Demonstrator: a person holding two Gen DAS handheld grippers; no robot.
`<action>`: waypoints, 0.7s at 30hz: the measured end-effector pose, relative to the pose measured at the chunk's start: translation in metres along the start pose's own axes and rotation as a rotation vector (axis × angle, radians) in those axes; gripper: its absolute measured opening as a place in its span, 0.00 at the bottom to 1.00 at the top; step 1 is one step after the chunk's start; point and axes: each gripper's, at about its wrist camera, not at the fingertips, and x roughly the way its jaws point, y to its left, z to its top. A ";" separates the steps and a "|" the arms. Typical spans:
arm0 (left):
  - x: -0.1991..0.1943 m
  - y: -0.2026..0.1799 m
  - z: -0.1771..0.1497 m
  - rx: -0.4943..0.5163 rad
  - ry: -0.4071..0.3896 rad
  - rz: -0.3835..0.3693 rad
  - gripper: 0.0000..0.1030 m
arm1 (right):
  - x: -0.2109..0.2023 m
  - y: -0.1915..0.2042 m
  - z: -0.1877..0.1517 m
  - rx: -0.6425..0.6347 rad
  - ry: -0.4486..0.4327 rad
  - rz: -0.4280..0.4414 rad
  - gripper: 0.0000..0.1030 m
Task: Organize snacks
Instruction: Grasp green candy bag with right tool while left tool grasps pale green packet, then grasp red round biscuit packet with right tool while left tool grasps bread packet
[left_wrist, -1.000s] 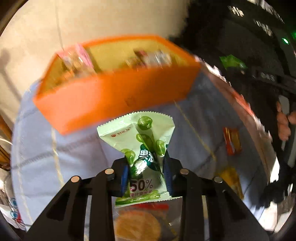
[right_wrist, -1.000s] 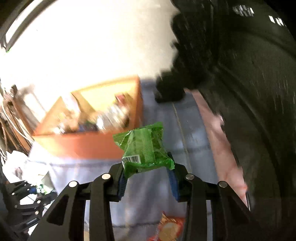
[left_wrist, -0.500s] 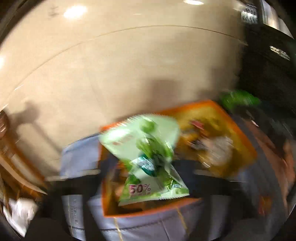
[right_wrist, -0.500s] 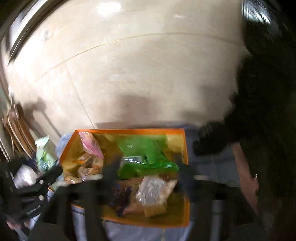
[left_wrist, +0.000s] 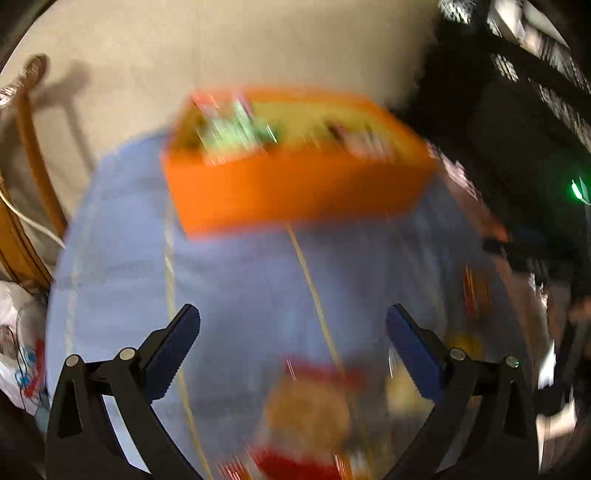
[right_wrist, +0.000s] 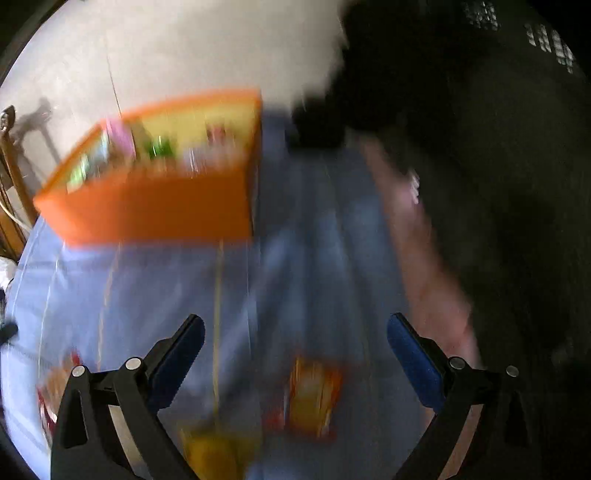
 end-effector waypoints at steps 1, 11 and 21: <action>0.005 -0.008 -0.012 0.033 0.023 0.010 0.96 | 0.007 -0.005 -0.010 0.026 0.029 0.002 0.96; 0.050 -0.014 -0.062 0.203 0.090 0.148 0.96 | 0.052 -0.007 -0.041 0.081 0.063 -0.141 0.96; 0.056 0.003 -0.065 0.086 0.155 0.034 0.16 | 0.045 -0.012 -0.055 0.204 0.004 0.013 0.41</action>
